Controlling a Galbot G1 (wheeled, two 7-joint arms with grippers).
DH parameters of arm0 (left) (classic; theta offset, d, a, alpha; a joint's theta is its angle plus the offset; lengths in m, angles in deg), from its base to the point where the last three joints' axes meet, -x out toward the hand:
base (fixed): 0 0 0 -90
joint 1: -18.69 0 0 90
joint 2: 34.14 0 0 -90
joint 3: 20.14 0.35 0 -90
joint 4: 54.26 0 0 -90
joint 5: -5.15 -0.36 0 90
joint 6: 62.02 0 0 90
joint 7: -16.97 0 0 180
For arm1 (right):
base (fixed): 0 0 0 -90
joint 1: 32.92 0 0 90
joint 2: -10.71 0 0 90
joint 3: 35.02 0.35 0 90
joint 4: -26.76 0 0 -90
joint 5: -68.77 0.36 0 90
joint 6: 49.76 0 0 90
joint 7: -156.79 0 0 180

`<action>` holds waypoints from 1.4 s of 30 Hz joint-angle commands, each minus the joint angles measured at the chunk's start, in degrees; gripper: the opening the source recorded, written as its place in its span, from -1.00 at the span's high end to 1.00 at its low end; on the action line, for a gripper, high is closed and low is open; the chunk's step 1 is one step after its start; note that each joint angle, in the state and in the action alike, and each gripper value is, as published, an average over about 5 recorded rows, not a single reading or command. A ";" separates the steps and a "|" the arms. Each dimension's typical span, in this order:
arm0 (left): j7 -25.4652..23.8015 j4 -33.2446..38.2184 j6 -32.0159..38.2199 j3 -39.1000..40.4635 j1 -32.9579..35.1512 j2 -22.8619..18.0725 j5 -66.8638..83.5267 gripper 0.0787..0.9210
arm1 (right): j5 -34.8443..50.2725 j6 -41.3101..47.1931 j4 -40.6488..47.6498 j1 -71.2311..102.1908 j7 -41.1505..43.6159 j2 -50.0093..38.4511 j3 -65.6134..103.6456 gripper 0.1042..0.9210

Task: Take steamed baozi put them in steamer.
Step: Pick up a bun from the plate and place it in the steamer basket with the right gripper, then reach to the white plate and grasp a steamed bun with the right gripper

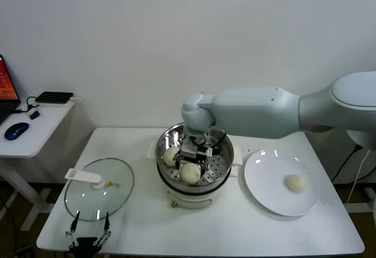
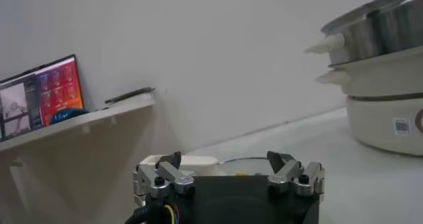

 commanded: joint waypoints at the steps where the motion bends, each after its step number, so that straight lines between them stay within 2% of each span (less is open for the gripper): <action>1: -0.01 0.52 0.08 0.06 0.54 -2.80 0.05 -0.77 | 11.47 -1.68 3.04 -8.89 4.39 -3.24 -2.57 -0.75; 7: 0.01 0.72 0.08 0.12 0.58 -2.63 0.24 -0.77 | 16.40 -0.61 6.84 -16.84 5.90 -11.62 -12.54 -0.76; 15: -0.04 -0.20 0.08 0.54 -0.10 -2.61 0.02 -0.77 | 19.80 9.31 4.54 -17.08 1.62 -24.67 -20.57 -0.76; 19: -0.05 -0.41 0.00 0.51 -0.33 -2.59 0.02 -0.77 | 18.26 14.25 4.10 -12.99 -0.82 -30.30 -20.20 -0.76; 23: -0.09 -0.46 -0.10 0.48 -0.36 -2.54 -0.01 -0.77 | 13.90 14.95 6.70 -7.84 -1.43 -34.51 -17.70 -0.76; 31: -0.07 -0.85 0.01 0.45 -0.21 -2.76 -0.36 -0.77 | 6.98 12.23 13.65 3.17 -0.38 -37.19 -9.42 -0.76; 42: -0.03 -1.32 0.15 0.19 0.26 -2.80 -0.64 -0.77 | 1.37 10.71 18.38 12.70 -0.54 -36.57 -2.30 -0.76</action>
